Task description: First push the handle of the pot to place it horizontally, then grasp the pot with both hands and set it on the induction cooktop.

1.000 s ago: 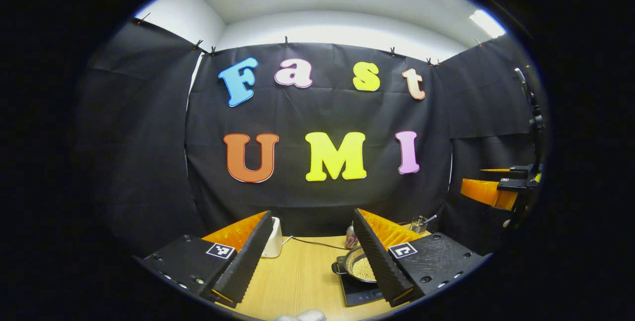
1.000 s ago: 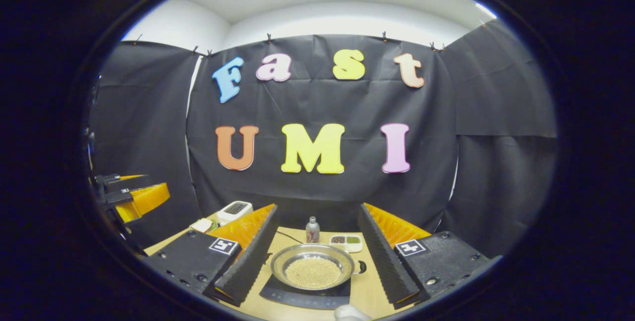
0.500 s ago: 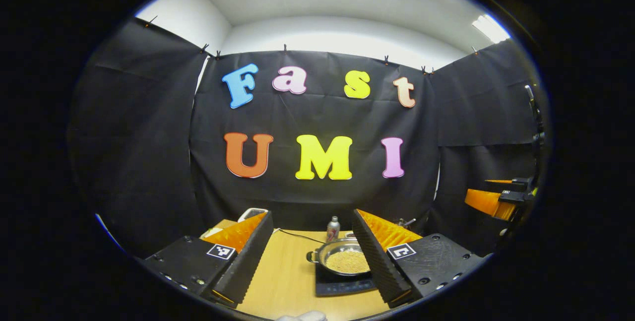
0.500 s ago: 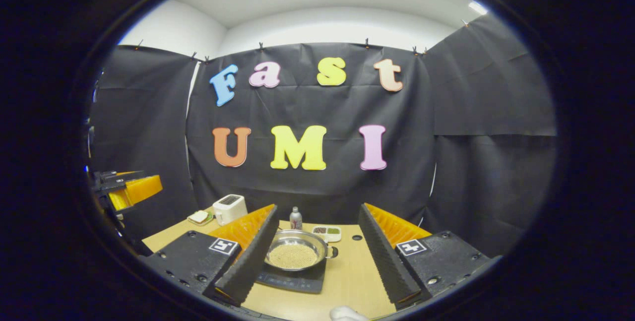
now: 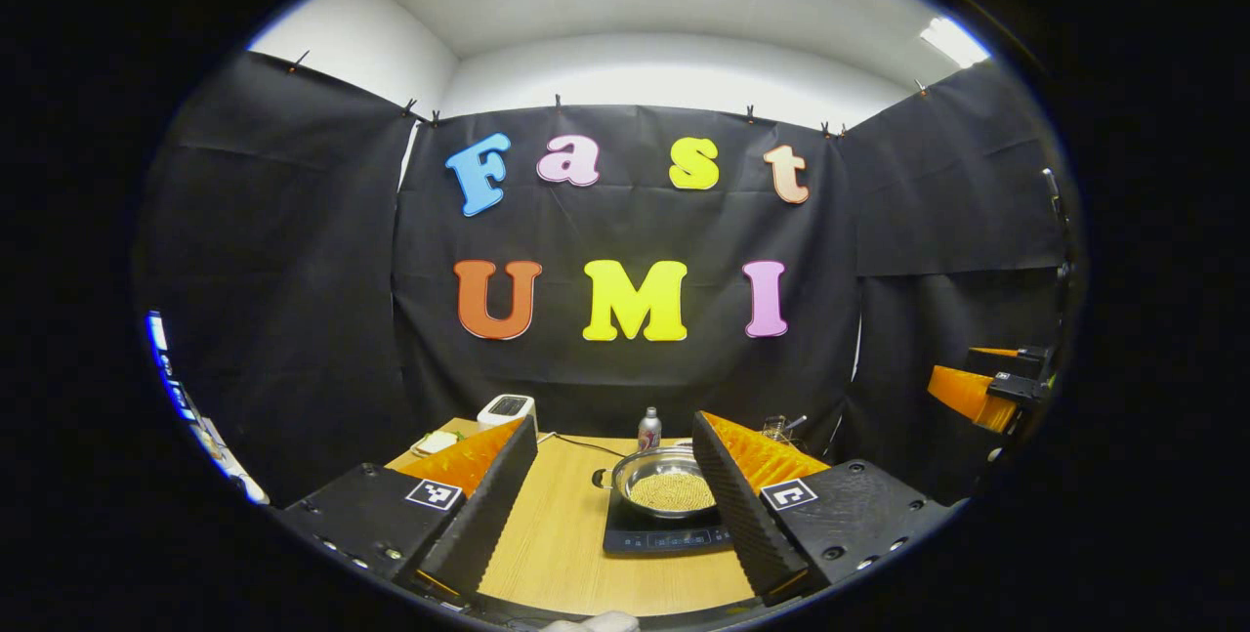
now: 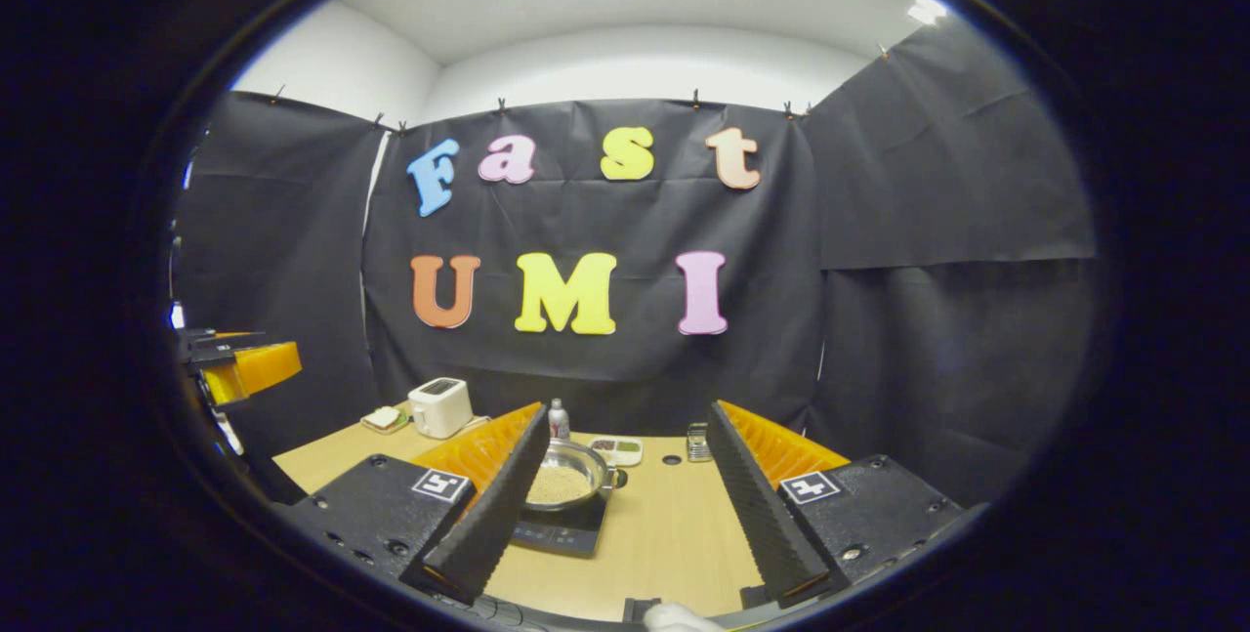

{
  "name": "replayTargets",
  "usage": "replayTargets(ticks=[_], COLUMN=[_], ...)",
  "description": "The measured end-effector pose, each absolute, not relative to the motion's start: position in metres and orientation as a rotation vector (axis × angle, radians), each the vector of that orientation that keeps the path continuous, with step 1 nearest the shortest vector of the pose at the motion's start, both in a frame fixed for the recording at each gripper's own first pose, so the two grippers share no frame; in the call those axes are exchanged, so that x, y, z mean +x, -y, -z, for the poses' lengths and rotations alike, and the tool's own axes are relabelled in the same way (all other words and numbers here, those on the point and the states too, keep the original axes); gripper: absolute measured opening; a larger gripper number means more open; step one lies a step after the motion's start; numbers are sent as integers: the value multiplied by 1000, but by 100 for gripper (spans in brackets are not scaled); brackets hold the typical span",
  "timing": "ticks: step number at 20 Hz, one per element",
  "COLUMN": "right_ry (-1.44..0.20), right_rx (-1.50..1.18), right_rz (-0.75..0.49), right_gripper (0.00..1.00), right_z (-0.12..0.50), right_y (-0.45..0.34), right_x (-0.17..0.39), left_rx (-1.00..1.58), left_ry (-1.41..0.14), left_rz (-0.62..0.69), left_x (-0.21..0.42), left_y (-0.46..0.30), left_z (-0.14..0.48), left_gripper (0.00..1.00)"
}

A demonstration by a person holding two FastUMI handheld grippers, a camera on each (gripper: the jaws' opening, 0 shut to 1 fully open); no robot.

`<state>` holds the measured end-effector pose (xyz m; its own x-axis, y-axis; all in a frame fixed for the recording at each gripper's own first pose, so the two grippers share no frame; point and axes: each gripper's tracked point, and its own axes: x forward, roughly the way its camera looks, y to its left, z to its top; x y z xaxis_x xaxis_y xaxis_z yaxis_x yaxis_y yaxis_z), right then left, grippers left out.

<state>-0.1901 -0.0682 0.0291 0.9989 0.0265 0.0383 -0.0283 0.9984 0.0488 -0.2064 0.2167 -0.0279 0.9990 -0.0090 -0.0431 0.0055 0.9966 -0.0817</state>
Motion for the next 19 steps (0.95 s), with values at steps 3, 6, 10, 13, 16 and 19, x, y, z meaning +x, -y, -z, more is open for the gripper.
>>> replayTargets(ticks=[3,6,10,13,16,19], right_ry=[37,39,36,28,19,10], right_rx=[60,64,84,88,83,83], right_rz=[-43,-47,-57,-61,-62,-58], right_gripper=[100,100,100,100,100,100], right_z=[-24,-22,-19,-16,-14,-11], right_y=[67,67,65,65,66,70], right_x=[-194,-197,-200,-201,-202,-201], left_rx=[-74,-50,-28,-30,-20,-8], left_ry=[-62,-52,-44,-46,-48,-47], left_rz=[-15,-38,-51,-55,-63,-65], left_x=[-219,-226,-233,-233,-233,-231], left_y=[-220,-225,-225,-225,-227,-224], left_z=[36,34,37,37,38,40], left_gripper=[95,95,95,95,95,95])
